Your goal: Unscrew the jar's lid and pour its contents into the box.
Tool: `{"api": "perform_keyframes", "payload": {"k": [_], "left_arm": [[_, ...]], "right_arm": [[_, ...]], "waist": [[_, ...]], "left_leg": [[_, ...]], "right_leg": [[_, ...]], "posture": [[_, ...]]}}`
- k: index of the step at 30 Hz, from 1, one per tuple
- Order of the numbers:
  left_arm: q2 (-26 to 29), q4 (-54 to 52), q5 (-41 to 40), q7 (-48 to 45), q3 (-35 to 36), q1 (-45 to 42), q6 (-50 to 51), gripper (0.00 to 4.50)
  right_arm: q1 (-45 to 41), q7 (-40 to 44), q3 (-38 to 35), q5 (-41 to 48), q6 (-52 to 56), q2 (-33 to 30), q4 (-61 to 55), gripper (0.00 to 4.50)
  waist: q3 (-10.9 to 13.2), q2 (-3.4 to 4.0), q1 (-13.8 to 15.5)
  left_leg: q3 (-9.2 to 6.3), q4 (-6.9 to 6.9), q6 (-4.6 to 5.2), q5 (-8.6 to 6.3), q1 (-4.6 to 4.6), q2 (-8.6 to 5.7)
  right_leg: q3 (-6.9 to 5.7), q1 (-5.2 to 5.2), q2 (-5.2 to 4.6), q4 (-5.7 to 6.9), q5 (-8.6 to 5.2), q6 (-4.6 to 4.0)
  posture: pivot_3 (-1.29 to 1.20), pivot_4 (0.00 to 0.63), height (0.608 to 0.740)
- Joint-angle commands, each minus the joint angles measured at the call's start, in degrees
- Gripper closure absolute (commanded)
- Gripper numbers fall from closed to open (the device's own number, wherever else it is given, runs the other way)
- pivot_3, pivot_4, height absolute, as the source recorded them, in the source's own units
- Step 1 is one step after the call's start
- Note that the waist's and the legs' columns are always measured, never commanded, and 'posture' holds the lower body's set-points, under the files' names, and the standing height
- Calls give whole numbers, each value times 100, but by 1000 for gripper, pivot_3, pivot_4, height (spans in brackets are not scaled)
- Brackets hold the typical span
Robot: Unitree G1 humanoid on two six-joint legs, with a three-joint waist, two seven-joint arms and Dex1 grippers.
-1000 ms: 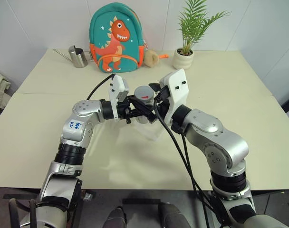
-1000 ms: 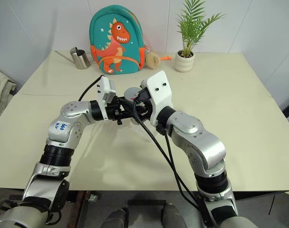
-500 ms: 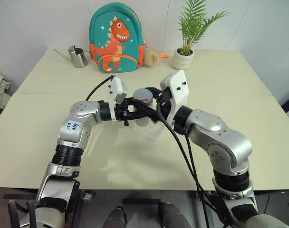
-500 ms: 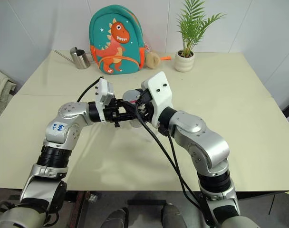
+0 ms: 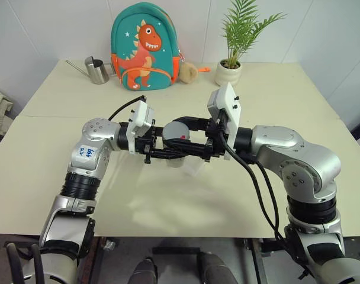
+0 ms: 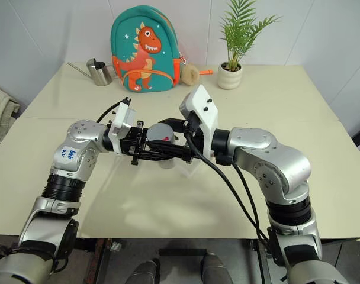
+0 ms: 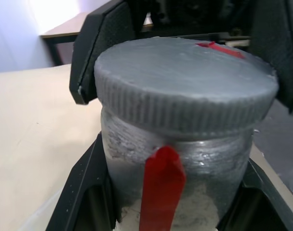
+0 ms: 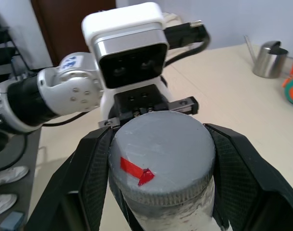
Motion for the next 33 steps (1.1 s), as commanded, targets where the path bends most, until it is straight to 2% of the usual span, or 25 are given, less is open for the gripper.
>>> {"api": "perform_keyframes", "payload": {"k": [1, 13, 19, 33], "left_arm": [[48, 260, -169, 63, 302, -178, 98, 2569], [86, 95, -368, 55, 273, -146, 332, 2569], [118, 14, -311, -1, 241, -134, 422, 2569], [264, -207, -303, -178, 168, -40, 555, 2569]], "right_arm": [[-215, 530, 143, 431, -251, 56, -337, 1612], [-235, 393, 141, 302, -378, 130, -284, 1612], [-289, 215, 115, 123, -514, 179, -123, 37], [-478, 84, 87, -147, -736, 74, 180, 37]], "waist": [[0, 0, 2], [0, 0, 4], [0, 0, 1], [0, 0, 7]], "left_leg": [[-1, 0, 0, 0, -1, 1], [-2, 0, 0, 0, -1, 1], [-3, 0, 0, 0, -1, 2], [-2, -2, 0, 0, -1, 2]], "right_leg": [[0, -2, 0, 1, 0, 0], [0, -2, 0, 4, -1, -1], [0, -3, 1, 5, -1, -1], [0, -6, 1, 6, -2, -3]], "posture": [[0, 150, 740], [0, 150, 740], [0, 150, 740], [0, 150, 740]]}}
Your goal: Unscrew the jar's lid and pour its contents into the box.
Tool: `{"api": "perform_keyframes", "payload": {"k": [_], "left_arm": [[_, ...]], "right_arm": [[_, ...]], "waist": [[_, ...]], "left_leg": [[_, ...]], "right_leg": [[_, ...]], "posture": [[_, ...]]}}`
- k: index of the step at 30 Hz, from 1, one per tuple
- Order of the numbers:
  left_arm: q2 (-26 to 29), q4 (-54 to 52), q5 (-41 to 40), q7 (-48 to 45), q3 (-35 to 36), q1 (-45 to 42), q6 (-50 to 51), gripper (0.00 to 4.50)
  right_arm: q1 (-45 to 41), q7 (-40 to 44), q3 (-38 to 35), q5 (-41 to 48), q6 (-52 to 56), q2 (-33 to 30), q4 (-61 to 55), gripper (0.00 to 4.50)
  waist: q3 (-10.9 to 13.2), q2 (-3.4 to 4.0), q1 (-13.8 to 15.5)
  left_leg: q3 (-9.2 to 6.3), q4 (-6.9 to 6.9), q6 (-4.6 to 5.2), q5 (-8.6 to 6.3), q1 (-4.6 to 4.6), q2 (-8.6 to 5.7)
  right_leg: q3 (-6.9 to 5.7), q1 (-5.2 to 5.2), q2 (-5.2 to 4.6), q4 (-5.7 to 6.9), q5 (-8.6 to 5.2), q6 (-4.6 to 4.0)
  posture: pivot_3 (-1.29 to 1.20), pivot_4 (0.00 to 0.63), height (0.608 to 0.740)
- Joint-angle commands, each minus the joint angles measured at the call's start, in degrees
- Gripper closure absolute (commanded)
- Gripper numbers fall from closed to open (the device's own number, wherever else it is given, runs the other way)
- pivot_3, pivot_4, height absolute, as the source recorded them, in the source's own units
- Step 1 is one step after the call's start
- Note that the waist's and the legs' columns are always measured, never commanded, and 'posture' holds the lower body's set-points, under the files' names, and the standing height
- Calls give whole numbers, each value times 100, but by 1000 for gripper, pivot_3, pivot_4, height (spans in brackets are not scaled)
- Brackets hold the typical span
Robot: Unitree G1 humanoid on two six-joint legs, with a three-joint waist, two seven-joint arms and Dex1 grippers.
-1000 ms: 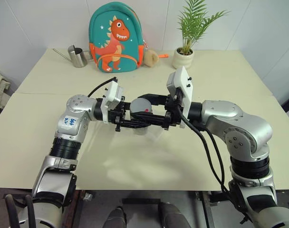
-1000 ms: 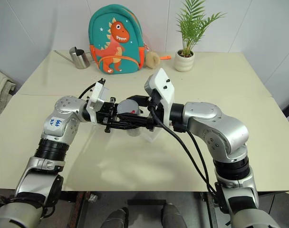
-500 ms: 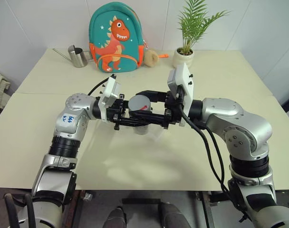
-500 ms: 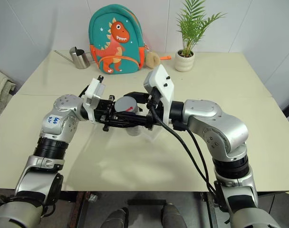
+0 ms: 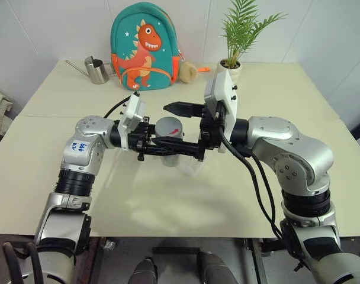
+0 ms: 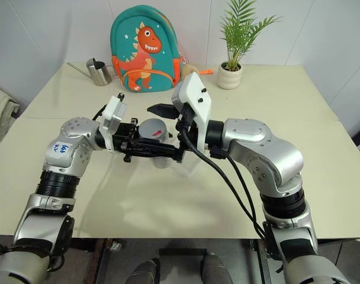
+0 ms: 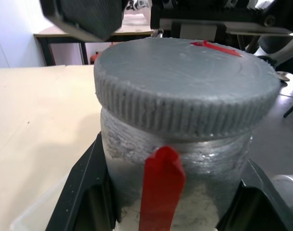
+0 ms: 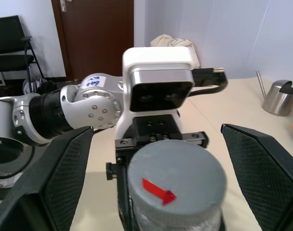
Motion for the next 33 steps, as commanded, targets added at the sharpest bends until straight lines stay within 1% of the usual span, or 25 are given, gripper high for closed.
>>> {"api": "perform_keyframes", "payload": {"k": [1, 10, 19, 23, 33], "left_arm": [[3, -188, -20, -9, 14, -24, 8, 2569], [-78, -302, -32, 82, -28, -41, 66, 2569], [-73, -513, -68, 113, -33, 22, 175, 2569], [-37, -601, -99, 99, -15, 69, 214, 2569], [156, -512, -94, 70, 65, 171, 234, 2569]], "right_arm": [[-159, -35, -48, 4, -135, 10, -36, 37], [-120, -220, 130, -107, -134, 270, 182, 37], [-163, -317, 180, -361, -242, 340, 474, 37], [-173, -324, 112, -442, -293, 246, 569, 37], [-110, -321, -329, -318, -132, -447, 441, 37]], "waist": [[0, 0, 2], [0, 0, -2], [0, 0, -5], [0, 0, -5], [0, 0, -4]], "left_leg": [[0, 0, 0, 0, 0, 0], [0, 0, 0, 0, 0, 1], [-1, 0, 0, 0, 0, 1], [0, 0, 0, 0, 0, 1], [0, -1, 0, 0, 0, 1]], "right_leg": [[0, 0, 0, 0, 0, 0], [0, -1, 1, 4, 0, -1], [0, -1, 1, 4, 0, -1], [0, -1, 1, 5, 0, -1], [0, -1, 0, 3, -1, -2]], "posture": [[0, 150, 740], [0, 150, 740], [0, 150, 740], [0, 150, 740], [0, 150, 740]]}}
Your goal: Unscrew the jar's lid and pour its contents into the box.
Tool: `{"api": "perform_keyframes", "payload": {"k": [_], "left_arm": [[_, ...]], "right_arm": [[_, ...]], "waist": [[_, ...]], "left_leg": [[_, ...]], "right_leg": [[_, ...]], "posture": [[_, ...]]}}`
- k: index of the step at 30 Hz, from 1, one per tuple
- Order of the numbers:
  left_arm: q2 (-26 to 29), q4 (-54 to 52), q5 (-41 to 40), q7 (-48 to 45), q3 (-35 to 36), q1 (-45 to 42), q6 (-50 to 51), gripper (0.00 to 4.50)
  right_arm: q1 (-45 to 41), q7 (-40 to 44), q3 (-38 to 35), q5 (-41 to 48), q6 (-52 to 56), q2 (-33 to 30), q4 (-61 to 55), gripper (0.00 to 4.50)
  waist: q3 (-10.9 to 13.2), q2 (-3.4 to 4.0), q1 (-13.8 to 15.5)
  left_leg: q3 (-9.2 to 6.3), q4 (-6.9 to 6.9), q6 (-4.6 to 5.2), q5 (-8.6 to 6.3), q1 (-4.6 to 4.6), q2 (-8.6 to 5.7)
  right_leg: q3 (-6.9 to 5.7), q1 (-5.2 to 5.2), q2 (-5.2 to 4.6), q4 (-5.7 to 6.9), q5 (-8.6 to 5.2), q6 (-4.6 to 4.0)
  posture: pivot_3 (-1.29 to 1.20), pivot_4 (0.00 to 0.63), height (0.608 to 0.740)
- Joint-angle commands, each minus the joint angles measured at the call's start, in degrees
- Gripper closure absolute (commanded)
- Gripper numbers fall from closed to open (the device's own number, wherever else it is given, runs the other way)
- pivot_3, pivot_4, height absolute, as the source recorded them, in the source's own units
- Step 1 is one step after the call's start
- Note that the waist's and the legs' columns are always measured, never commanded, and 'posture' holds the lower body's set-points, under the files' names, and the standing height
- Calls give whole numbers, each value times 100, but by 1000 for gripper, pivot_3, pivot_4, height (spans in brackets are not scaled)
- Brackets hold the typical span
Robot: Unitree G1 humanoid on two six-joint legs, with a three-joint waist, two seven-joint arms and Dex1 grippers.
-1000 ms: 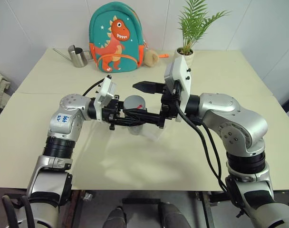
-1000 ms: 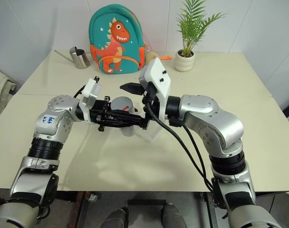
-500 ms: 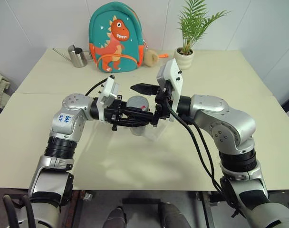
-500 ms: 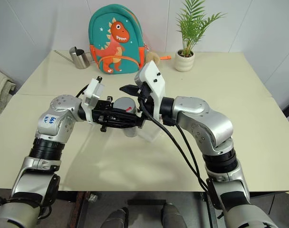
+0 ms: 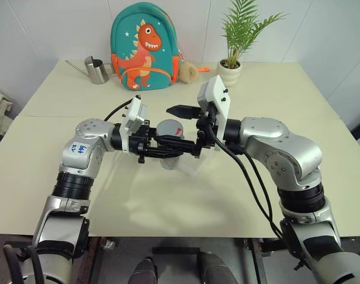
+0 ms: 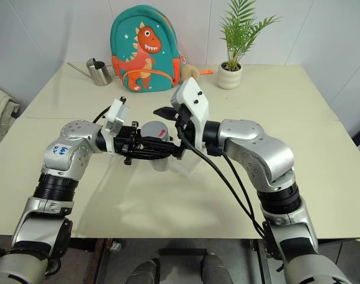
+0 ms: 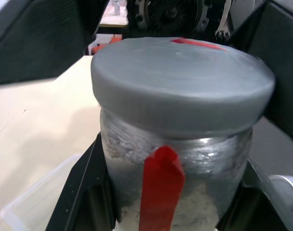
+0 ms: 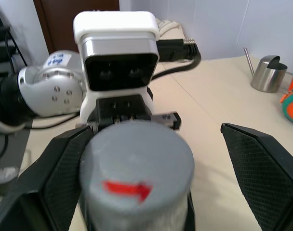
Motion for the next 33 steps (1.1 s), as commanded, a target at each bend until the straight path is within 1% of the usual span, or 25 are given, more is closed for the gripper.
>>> {"api": "perform_keyframes", "payload": {"k": [1, 13, 19, 22, 26, 33], "left_arm": [[120, -198, -90, -158, 116, 43, -91, 2569], [112, 277, 36, -214, 159, -156, -327, 2569], [77, 530, 53, -244, 152, -271, -460, 2569], [16, 592, 16, -315, 135, -321, -493, 2569], [-128, 642, -43, -508, 62, -374, -452, 2569], [-320, 657, -52, -716, 28, -466, -435, 2569]], "right_arm": [[-35, -224, -635, -60, 60, -359, -70, 37], [155, -378, -924, 399, 554, -784, -699, 37], [170, -466, -1042, 647, 801, -813, -977, 37], [73, -619, -1081, 767, 858, -646, -995, 37], [-87, -898, -976, 946, 852, -145, -905, 37], [-146, -885, -580, 777, 629, 261, -630, 37]], "waist": [[0, 0, 0], [0, 0, 2], [0, 0, 8], [0, 0, 9], [0, 0, -11], [0, 0, 4]], "left_leg": [[0, 0, 0, 0, 0, 0], [1, 1, 0, 0, 0, 0], [1, -6, 0, 0, -1, 2], [1, -6, 0, 0, -2, 1], [2, -6, 1, 0, 0, 3], [0, -5, 1, 1, -3, 3]], "right_leg": [[0, 0, 0, 0, 0, 0], [0, 0, 0, -2, -1, -2], [0, -4, 1, 0, -3, -5], [0, -4, 0, -2, -3, -4], [0, -6, 3, 5, -3, -4], [-1, -7, 2, 5, -4, -6]], "posture": [[0, 150, 740], [0, 150, 740], [0, 150, 740], [0, 150, 740], [0, 150, 740], [0, 150, 740]]}}
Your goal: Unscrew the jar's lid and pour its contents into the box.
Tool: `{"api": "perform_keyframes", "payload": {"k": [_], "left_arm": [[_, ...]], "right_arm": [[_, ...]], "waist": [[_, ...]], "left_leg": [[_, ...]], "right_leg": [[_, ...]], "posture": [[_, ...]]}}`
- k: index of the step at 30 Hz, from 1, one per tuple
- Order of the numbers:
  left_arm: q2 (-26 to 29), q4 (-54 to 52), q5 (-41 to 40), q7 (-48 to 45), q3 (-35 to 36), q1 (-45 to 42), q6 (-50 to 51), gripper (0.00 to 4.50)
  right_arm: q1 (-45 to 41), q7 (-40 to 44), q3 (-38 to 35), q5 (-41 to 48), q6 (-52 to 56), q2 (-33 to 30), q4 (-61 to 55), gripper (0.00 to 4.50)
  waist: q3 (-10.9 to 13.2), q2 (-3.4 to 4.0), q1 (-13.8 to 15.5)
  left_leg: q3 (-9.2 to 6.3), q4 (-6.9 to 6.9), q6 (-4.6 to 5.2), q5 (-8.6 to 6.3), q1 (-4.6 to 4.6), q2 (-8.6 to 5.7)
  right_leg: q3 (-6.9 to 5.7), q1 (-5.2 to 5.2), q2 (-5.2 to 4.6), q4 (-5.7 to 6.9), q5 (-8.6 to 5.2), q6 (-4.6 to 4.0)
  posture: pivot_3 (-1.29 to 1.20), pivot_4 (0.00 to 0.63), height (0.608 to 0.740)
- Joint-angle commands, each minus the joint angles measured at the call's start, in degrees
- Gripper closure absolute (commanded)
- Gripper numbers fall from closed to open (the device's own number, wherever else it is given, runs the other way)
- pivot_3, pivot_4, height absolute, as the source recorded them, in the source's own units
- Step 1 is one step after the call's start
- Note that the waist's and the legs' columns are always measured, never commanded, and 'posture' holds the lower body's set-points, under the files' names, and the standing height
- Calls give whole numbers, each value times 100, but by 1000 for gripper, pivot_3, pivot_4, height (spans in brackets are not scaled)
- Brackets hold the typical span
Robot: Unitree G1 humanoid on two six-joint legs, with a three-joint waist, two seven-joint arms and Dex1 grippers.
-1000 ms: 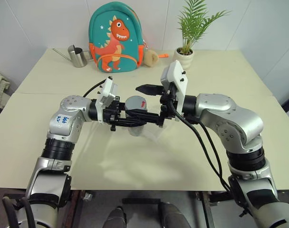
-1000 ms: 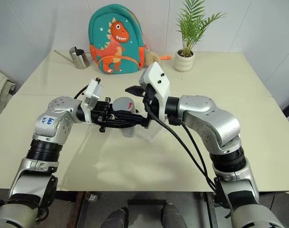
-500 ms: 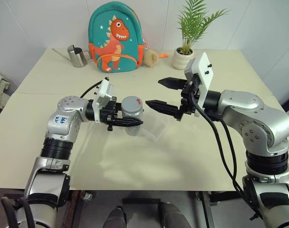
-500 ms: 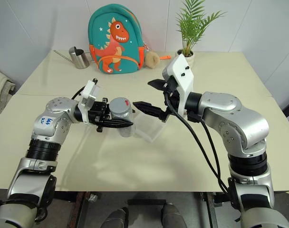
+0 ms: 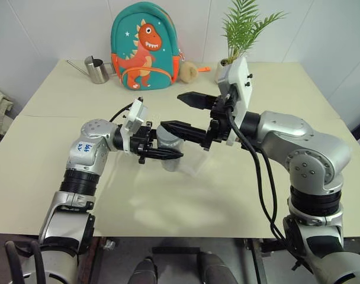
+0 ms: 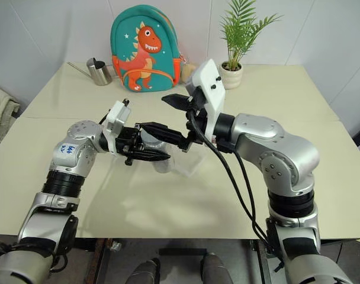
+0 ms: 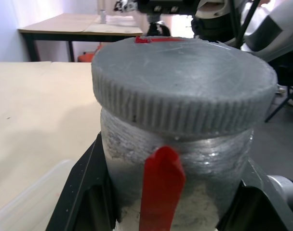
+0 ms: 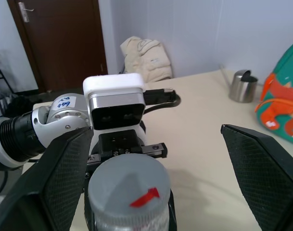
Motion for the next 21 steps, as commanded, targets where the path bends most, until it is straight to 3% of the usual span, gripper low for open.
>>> {"api": "perform_keyframes", "payload": {"k": [1, 21], "left_arm": [[-52, -90, -96, -115, 20, -260, 53, 2569], [-60, -328, -79, -112, 48, -248, 86, 2569]], "right_arm": [[-135, -6, 108, -73, -229, 190, 90, 37], [-39, 4, 461, -532, -539, 413, 458, 37]], "waist": [[0, 0, -4], [0, 0, -10]], "left_leg": [[-1, 0, 0, 0, 0, 1], [-1, 0, 0, 0, 1, 1]], "right_leg": [[0, 0, 1, 1, 0, 0], [0, -1, 2, 2, 0, 0]], "posture": [[0, 150, 740], [0, 150, 740]]}}
